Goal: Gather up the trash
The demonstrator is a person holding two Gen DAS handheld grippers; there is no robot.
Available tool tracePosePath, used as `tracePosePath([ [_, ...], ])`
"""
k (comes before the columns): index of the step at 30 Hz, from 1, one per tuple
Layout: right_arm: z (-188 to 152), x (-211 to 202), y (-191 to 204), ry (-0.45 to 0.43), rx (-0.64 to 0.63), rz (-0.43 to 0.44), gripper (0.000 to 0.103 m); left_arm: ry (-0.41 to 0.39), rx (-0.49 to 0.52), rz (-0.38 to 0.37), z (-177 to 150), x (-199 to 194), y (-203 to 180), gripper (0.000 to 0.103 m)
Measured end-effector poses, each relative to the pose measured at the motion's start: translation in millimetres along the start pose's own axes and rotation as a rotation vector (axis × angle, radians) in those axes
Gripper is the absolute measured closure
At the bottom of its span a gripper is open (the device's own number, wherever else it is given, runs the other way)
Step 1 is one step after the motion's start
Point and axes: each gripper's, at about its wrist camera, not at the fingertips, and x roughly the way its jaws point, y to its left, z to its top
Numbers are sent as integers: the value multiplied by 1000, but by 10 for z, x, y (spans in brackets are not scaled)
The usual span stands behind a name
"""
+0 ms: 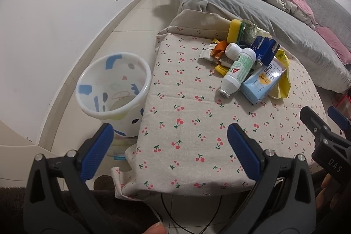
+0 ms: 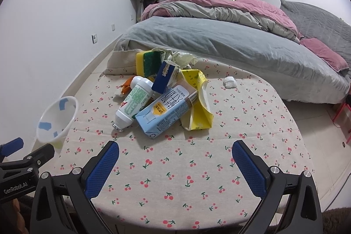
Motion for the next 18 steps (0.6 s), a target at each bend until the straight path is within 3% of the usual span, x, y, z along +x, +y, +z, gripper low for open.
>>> tracePosePath([
  [18, -20, 19, 3, 2, -2, 8, 0, -2, -20, -9, -8, -2, 33, 0],
])
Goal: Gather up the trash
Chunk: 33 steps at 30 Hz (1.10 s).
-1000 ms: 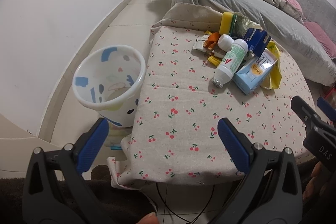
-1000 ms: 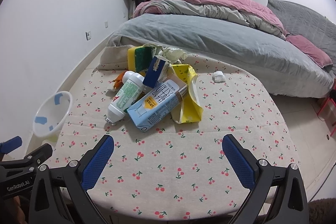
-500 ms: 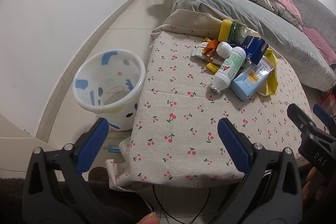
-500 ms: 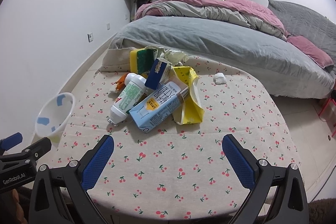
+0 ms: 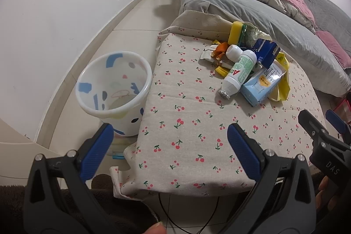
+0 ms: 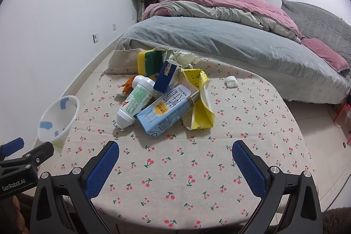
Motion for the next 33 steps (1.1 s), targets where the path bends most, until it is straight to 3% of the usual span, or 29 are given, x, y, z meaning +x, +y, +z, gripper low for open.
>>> tracePosePath([
  [33, -10, -5, -4, 4, 2, -5, 0, -13, -1, 9, 6, -26, 36, 0],
])
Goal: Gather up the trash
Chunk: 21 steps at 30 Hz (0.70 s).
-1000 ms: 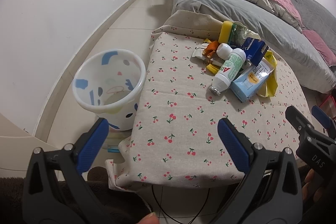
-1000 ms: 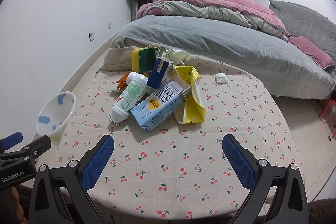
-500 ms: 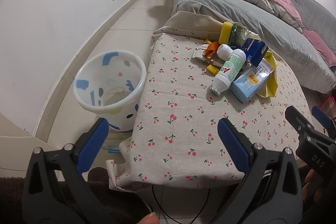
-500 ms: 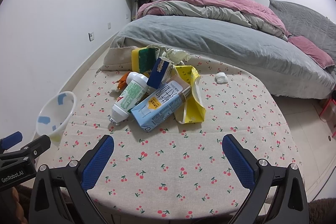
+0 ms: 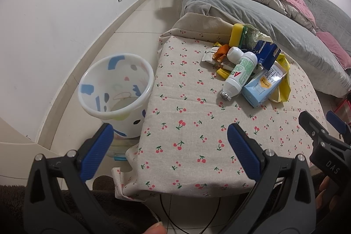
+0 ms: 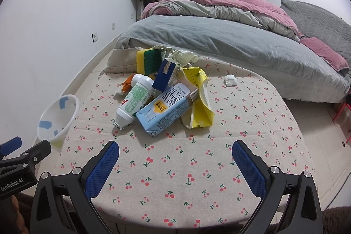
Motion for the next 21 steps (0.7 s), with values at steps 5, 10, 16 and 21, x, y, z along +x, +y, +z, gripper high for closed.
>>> tracePosePath([
  [5, 3, -33, -24, -3, 4, -12, 0, -4, 0, 6, 12, -3, 29, 0],
  [10, 75, -145, -8, -22, -9, -15, 0, -19, 0, -10, 24, -46, 17, 0],
  [16, 328, -298, -136, -29, 4, 2, 0, -52, 22, -44, 123, -72, -45, 0],
  [21, 570, -361, -302, -41, 4, -7, 0, -58, 66, -95, 278, -97, -157, 0],
])
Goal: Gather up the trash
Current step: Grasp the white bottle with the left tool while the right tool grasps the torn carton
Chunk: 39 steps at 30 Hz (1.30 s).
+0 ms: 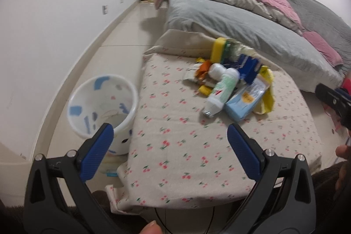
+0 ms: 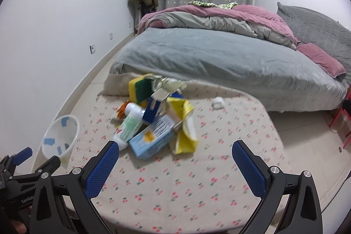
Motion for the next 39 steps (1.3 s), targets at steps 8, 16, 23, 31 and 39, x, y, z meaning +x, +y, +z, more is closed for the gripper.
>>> tracePosePath([
  [8, 382, 224, -179, 66, -45, 68, 0, 139, 89, -11, 342, 256, -149, 0],
  [16, 674, 841, -365, 199, -36, 88, 0, 263, 245, -12, 581, 616, -368, 0],
  [23, 666, 1458, -631, 344, 65, 111, 0, 314, 212, -171, 730, 1061, -415, 7],
  [31, 662, 1741, -855, 398, 114, 74, 0, 404, 236, -259, 745, 1593, -665, 32],
  [39, 628, 1786, -959, 431, 137, 80, 0, 449, 201, -357, 730, 1744, -810, 53],
])
